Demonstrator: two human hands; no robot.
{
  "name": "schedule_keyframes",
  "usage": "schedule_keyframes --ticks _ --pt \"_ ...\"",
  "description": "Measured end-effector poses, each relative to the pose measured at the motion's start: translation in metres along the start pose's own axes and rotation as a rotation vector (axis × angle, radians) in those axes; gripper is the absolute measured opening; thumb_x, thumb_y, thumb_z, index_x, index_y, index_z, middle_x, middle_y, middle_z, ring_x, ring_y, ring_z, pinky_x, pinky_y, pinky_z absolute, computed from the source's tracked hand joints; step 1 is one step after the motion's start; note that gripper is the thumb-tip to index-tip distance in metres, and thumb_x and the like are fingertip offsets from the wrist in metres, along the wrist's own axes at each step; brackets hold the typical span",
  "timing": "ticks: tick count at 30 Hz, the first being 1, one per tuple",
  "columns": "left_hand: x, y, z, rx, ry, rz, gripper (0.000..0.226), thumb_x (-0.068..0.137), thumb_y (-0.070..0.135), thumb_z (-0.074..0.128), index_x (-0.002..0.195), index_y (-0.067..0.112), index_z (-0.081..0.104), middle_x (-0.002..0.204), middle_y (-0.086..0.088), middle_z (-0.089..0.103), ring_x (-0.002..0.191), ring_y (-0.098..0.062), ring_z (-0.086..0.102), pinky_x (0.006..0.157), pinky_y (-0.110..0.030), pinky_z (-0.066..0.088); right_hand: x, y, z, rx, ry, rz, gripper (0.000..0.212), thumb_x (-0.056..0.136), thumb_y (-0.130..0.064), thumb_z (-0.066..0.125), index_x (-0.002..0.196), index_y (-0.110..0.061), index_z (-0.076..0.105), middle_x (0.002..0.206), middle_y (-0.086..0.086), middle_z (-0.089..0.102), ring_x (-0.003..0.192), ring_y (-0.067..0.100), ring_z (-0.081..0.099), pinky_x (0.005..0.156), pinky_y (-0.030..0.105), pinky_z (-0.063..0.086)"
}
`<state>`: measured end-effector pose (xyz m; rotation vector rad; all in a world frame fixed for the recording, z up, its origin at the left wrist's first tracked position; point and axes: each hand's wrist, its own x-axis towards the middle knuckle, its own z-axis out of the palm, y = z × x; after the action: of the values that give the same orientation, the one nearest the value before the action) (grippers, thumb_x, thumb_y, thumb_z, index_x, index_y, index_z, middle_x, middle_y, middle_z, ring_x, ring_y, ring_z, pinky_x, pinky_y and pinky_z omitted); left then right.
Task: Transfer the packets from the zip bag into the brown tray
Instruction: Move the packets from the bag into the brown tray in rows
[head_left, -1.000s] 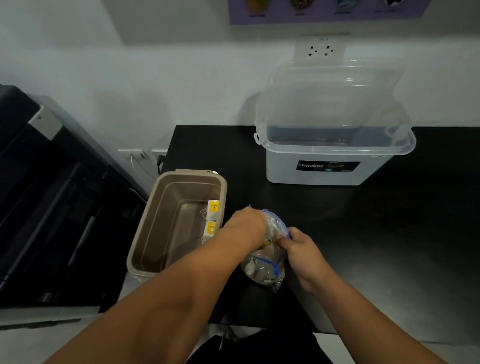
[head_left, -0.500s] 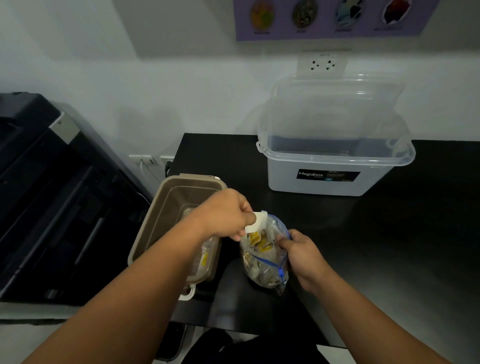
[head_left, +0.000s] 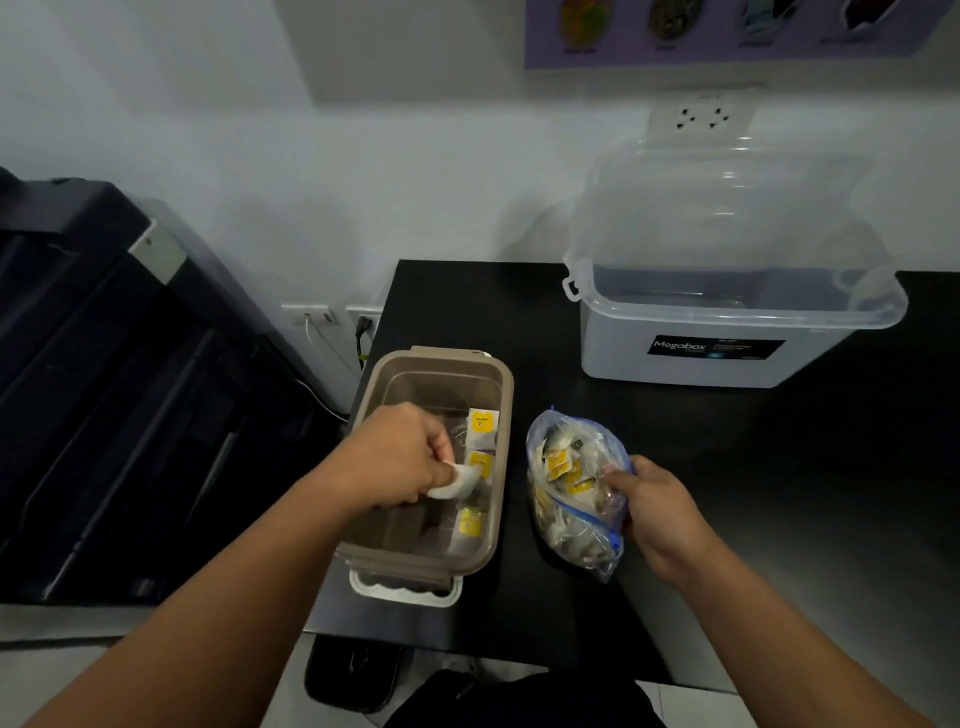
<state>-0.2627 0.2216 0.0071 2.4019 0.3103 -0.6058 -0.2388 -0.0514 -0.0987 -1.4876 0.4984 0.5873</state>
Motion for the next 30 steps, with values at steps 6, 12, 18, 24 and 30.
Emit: schedule_keyframes --ticks 6,12,18,24,30 --pt "0.014 -0.027 0.021 0.093 -0.186 -0.032 0.012 0.088 0.013 0.071 0.087 0.024 0.066 0.072 -0.004 0.073 0.058 -0.016 0.072 0.057 -0.027 0.059 -0.005 0.008 0.005 0.031 0.063 -0.017 0.016 0.102 -0.008 0.056 0.114 -0.007 0.067 0.102 0.017 0.078 0.095 0.034 0.076 0.085 0.05 0.061" --pt "0.023 -0.034 0.035 0.162 -0.292 -0.049 0.016 0.089 0.008 0.069 0.102 0.019 0.068 0.083 -0.008 0.076 0.069 -0.019 0.076 0.076 -0.037 0.063 -0.009 0.014 0.009 0.044 0.11 -0.011 0.015 0.102 -0.007 0.056 0.113 -0.009 0.066 0.103 0.017 0.078 0.095 0.035 0.075 0.086 0.052 0.06" --pt "0.029 -0.025 0.042 0.376 -0.09 0.013 0.013 0.08 0.024 0.074 0.09 0.017 0.074 0.086 -0.002 0.072 0.081 -0.018 0.07 0.081 -0.034 0.06 -0.015 0.019 0.011 0.05 0.128 -0.014 0.016 0.102 -0.007 0.055 0.112 -0.009 0.066 0.103 0.017 0.078 0.094 0.035 0.075 0.085 0.051 0.059" --pt "0.029 -0.014 0.049 0.494 -0.12 0.042 0.014 0.084 0.02 0.074 0.096 0.014 0.07 0.087 -0.004 0.066 0.077 -0.02 0.063 0.082 -0.034 0.059 -0.019 0.023 0.014 0.059 0.128 -0.014 0.016 0.103 -0.008 0.054 0.114 -0.008 0.066 0.104 0.019 0.077 0.096 0.037 0.075 0.089 0.055 0.058" --pt "0.029 -0.015 0.053 0.503 -0.322 0.038 0.023 0.085 0.009 0.074 0.107 0.01 0.068 0.099 -0.011 0.071 0.085 -0.024 0.072 0.078 -0.033 0.061 -0.021 0.028 0.014 0.058 0.128 -0.006 0.016 0.104 -0.012 0.054 0.116 -0.01 0.066 0.104 0.017 0.078 0.095 0.034 0.076 0.078 0.045 0.06"
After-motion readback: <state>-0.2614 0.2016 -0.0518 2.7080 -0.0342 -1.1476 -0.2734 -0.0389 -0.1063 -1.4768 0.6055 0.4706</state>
